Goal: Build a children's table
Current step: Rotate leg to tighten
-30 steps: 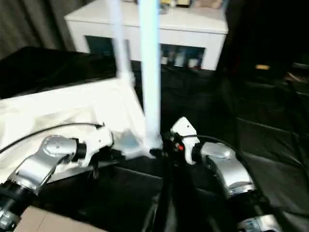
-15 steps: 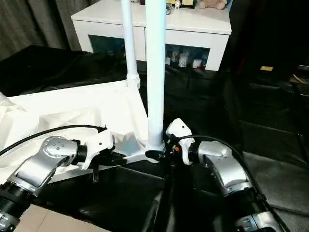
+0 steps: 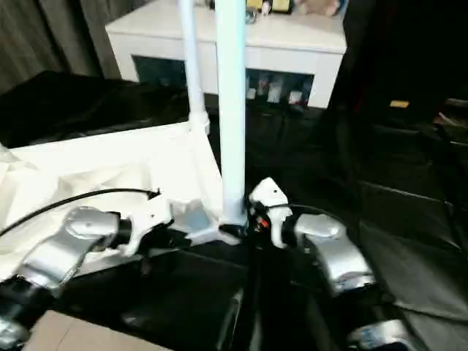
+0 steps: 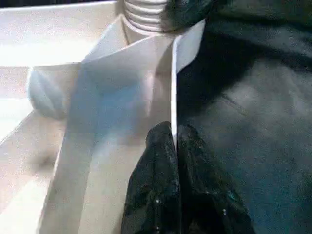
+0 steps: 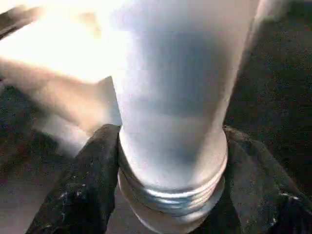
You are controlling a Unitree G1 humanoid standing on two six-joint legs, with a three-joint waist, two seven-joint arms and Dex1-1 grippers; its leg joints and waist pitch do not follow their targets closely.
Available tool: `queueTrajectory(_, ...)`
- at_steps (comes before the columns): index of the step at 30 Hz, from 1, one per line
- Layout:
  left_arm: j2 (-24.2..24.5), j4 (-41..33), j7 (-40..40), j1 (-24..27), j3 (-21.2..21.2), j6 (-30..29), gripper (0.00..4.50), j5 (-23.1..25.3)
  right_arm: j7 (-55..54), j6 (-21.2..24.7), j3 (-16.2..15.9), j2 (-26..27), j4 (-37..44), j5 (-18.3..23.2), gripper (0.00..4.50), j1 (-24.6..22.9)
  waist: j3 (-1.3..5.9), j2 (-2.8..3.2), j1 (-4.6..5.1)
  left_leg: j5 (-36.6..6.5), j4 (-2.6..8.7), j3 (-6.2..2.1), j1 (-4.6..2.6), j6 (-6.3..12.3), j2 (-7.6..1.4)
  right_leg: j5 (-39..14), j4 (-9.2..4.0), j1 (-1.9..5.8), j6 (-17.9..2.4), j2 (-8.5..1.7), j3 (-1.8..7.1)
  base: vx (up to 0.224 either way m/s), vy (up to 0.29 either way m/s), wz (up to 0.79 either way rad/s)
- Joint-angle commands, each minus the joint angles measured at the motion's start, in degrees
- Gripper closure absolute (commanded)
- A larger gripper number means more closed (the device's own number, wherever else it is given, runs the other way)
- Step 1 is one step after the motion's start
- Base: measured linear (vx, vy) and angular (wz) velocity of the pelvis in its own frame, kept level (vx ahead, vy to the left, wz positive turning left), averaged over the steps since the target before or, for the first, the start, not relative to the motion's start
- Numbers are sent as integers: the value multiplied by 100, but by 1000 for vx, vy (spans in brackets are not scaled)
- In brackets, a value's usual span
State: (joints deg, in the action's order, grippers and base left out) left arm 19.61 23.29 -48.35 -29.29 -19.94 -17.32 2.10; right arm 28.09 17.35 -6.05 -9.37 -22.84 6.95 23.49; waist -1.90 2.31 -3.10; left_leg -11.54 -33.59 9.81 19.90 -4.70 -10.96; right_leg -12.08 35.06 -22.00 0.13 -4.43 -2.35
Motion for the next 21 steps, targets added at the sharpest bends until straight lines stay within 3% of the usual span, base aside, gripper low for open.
queueTrajectory(1,-67,382,655,-9,133,-185,450,172,-945,375,275,38,-407,-199,178,-82,213,-19,17,-1609,491,-68,-35,-232,-149,-1957,-516,157,-999,-316,215,0,0,0)
queueTrajectory(2,-67,382,655,-9,133,-185,450,172,-945,375,275,38,-407,-199,178,-82,220,-23,17,-1593,495,-76,-24,-242,-149,-1909,-514,165,-967,-314,211,0,0,0)
queueTrajectory(3,-355,651,1149,-191,265,-301,450,175,-1867,397,534,432,-579,-235,178,-89,222,15,13,-1648,494,-74,-15,-215,-152,-1758,-519,153,-919,-314,224,0,0,0)
queueTrajectory(4,-355,651,1149,-191,265,-301,450,175,-1867,397,534,432,-579,-235,179,-89,220,11,26,-1699,495,-60,-39,-263,-147,-1680,-528,117,-946,-303,234,0,0,0)
queueTrajectory(5,-521,800,1442,-292,344,-345,450,188,-2382,356,709,677,-697,-201,179,-68,231,-1,23,-1708,497,-73,-30,-258,-141,-1662,-523,141,-945,-304,224,0,0,0)
queueTrajectory(8,-775,1082,1833,-470,442,-317,450,225,-2966,127,893,1067,-1048,-103,179,77,246,6,2,-1631,484,-55,-51,-259,-135,-1402,-521,112,-975,-301,240,0,0,0)
queueTrajectory(9,-875,1186,1810,-540,416,-228,450,247,-2653,-195,721,1176,-1157,-146,179,215,253,11,-1,-1568,479,-52,-35,-232,-134,-1195,-503,128,-999,-297,241,0,0,0)
queueTrajectory(11,-885,1192,1763,-544,400,-205,450,249,-2525,-300,658,1179,-1135,-172,179,236,251,1,-1,-1563,485,-62,10,-179,-134,-1129,-496,169,-984,-306,226,0,0,0)
queueTrajectory(13,-877,1186,1692,-539,356,-175,450,244,-2331,-369,531,1129,-964,-196,110,240,249,0,-2,-1521,486,-60,19,-133,-135,-1068,-490,177,-971,-301,225,0,0,0)
queueTrajectory(18,-572,932,1218,-343,169,-83,450,247,-1646,-391,412,687,-632,-165,81,282,260,-14,12,-1277,488,-81,91,-34,-141,-840,-457,254,-956,-312,210,0,0,0)
queueTrajectory(21,-372,758,906,-218,109,-45,450,233,-730,-428,210,259,-401,-95,81,261,293,-8,56,-880,407,-50,92,138,-126,-167,-400,266,-1194,-297,205,0,0,0)
